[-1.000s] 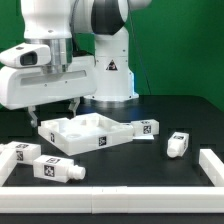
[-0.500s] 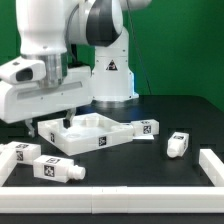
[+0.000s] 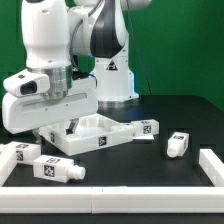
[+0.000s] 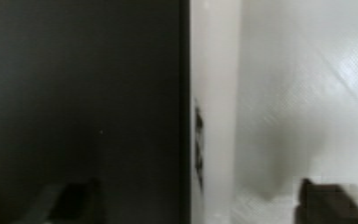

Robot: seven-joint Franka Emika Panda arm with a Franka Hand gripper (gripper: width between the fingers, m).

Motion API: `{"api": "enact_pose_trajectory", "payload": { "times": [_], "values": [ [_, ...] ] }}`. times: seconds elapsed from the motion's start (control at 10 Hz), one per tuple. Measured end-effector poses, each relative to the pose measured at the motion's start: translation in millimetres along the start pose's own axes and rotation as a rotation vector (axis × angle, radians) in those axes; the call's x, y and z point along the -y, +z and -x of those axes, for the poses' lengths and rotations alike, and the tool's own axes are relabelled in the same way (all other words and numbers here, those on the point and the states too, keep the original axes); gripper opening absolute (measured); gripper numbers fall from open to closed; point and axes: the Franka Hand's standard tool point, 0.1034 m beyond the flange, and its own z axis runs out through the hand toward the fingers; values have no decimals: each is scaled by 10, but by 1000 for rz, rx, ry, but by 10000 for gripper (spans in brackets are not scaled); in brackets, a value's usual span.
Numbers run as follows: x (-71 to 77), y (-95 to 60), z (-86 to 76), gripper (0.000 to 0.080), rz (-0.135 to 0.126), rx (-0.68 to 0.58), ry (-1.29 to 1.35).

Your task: Assemble one leg

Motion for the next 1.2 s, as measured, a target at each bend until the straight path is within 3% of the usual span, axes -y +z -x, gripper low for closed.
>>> {"api": "enact_pose_trajectory", "payload": {
  "times": [0.1,0.2,0.3,0.5,0.7,0.8,1.0,1.1,1.2],
  "values": [
    [0,0,0,392,0,0,0],
    [0,0,1,208,0,0,0],
    [0,1,1,81,0,0,0],
    [-17,0,13,53,1,0,4],
    [-194,-102,53,53,18,-8,137],
    [-179,-172,-18,53,13,-12,241],
    [-87,-320,-242,53,-61,53,398],
    [-72,-403,-417,54,-73,66,460],
    [-4,-445,-602,54,-63,61,511]
  ]
}}
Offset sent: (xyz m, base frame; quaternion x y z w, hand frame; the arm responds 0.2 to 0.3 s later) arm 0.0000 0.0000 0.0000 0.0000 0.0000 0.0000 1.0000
